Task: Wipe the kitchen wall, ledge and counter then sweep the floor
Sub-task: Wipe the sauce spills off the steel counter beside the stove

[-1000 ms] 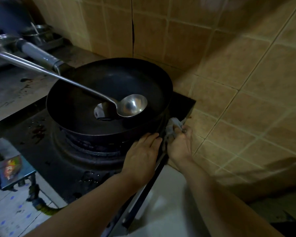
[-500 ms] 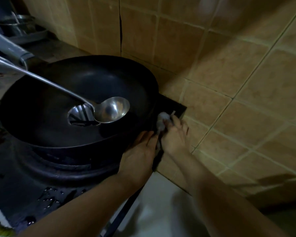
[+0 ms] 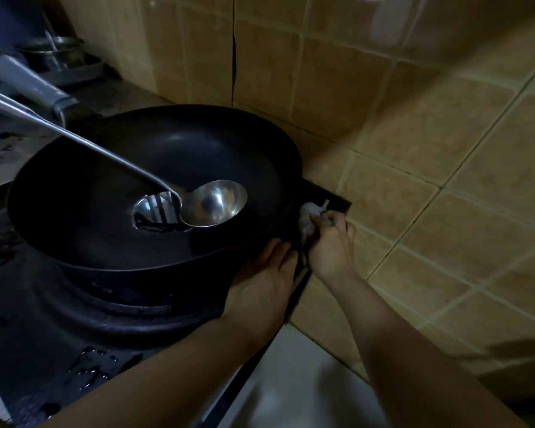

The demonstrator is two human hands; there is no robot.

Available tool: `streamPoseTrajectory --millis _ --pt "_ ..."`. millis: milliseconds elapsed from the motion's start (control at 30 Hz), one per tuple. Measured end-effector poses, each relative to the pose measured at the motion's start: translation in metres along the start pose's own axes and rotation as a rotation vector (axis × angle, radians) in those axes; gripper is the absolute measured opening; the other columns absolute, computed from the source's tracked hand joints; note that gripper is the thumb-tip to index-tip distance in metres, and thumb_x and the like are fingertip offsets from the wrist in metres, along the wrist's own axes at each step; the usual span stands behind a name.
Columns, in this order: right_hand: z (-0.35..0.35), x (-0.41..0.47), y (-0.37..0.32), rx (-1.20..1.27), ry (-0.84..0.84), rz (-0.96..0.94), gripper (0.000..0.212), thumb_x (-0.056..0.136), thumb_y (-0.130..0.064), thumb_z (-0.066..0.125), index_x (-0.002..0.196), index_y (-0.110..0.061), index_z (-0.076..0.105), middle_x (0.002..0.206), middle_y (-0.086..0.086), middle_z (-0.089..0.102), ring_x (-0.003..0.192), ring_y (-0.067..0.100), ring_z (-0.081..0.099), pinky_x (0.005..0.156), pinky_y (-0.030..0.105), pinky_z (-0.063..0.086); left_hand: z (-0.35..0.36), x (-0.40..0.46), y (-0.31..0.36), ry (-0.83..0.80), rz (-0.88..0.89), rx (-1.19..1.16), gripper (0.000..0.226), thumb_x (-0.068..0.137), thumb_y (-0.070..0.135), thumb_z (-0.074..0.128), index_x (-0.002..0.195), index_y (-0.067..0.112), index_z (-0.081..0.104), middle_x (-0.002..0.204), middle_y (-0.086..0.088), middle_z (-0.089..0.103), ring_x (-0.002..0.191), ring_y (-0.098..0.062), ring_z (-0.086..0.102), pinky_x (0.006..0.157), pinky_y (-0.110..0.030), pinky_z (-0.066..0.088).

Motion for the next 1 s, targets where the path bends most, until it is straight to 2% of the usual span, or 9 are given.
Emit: streamPoseTrajectory --millis 233,333,533,633,700,767,867,933,1000 --pt "0.001 -0.013 -0.011 -0.074 -0.035 -0.203 0.045 0.095 -0.014 0.045 0.140 -0.014 0.044 0.147 0.005 0.034 0.131 0.027 0.027 0.109 0.028 0.023 0.001 0.005 0.011 0.037 0.027 0.047 0.049 0.071 0.021 0.033 0.098 0.009 0.072 0.098 -0.005 0.071 0.096 -0.023 0.068 0.078 -0.033 0.055" --pt "0.002 0.011 -0.008 -0.130 -0.064 -0.199 0.047 0.095 -0.021 0.046 0.142 -0.017 0.041 0.148 0.006 0.031 0.133 0.029 0.028 0.109 0.032 0.023 0.003 0.014 0.010 0.068 0.021 0.114 0.048 0.053 0.019 0.055 0.097 0.011 0.073 0.099 -0.004 0.071 0.096 -0.021 0.068 0.075 -0.030 0.056" --pt "0.003 0.065 0.020 -0.213 -0.073 -0.096 0.048 0.094 -0.025 0.046 0.141 -0.018 0.040 0.150 0.008 0.029 0.132 0.031 0.032 0.106 0.033 0.027 0.021 0.031 0.007 0.007 -0.012 0.181 0.062 0.037 0.022 0.076 0.098 0.012 0.074 0.101 -0.005 0.071 0.098 -0.022 0.068 0.076 -0.033 0.055" --pt "0.000 0.076 0.028 -0.201 -0.014 -0.063 0.044 0.094 -0.024 0.045 0.137 -0.017 0.045 0.147 0.009 0.032 0.127 0.033 0.035 0.104 0.034 0.027 0.015 0.037 0.009 -0.008 -0.037 0.161 0.060 0.046 0.022 0.080 0.105 0.014 0.071 0.109 -0.006 0.068 0.107 -0.023 0.063 0.084 -0.035 0.053" --pt "0.000 0.075 0.028 -0.164 0.010 -0.018 0.040 0.095 -0.019 0.042 0.135 -0.014 0.047 0.145 0.010 0.032 0.126 0.032 0.034 0.104 0.032 0.024 0.018 0.040 0.012 -0.095 -0.034 0.168 0.064 0.074 0.021 0.068 0.134 0.013 0.047 0.141 -0.008 0.043 0.136 -0.024 0.035 0.106 -0.039 0.034" --pt "-0.001 0.064 0.026 -0.137 0.043 0.005 0.038 0.094 -0.015 0.042 0.131 -0.010 0.050 0.144 0.012 0.032 0.125 0.033 0.032 0.104 0.031 0.023 0.019 0.039 0.009 -0.075 -0.053 0.184 0.062 0.084 0.018 0.055 0.142 0.014 0.032 0.151 -0.007 0.027 0.143 -0.022 0.018 0.112 -0.039 0.021" --pt "0.000 0.031 0.013 -0.121 0.109 -0.026 0.039 0.090 -0.012 0.050 0.129 -0.009 0.051 0.143 0.014 0.031 0.127 0.033 0.029 0.104 0.033 0.029 0.020 0.035 0.007 -0.023 -0.031 0.150 0.049 0.058 0.018 0.068 0.107 0.013 0.067 0.115 -0.007 0.065 0.115 -0.025 0.059 0.087 -0.039 0.050" --pt "0.000 0.014 0.013 -0.001 0.153 0.005 0.040 0.092 -0.010 0.049 0.132 -0.008 0.047 0.143 0.013 0.029 0.127 0.031 0.030 0.100 0.034 0.035 0.018 0.036 0.008 0.067 0.003 0.151 0.041 0.055 0.022 0.062 0.094 0.014 0.071 0.101 -0.004 0.069 0.102 -0.024 0.066 0.077 -0.037 0.054" --pt "-0.006 0.022 0.024 0.159 0.167 0.146 0.032 0.095 -0.013 0.042 0.126 -0.008 0.047 0.138 0.015 0.035 0.120 0.031 0.039 0.096 0.035 0.037 0.015 0.039 0.011 0.098 0.035 0.176 0.043 0.052 0.021 0.063 0.093 0.015 0.072 0.099 -0.003 0.069 0.101 -0.023 0.066 0.078 -0.036 0.054"
Point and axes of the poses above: each hand's wrist, its own x-axis towards the middle knuckle, its own z-axis out of the palm, y = z × x, the point moved 9 cm from there along x, towards the middle knuckle
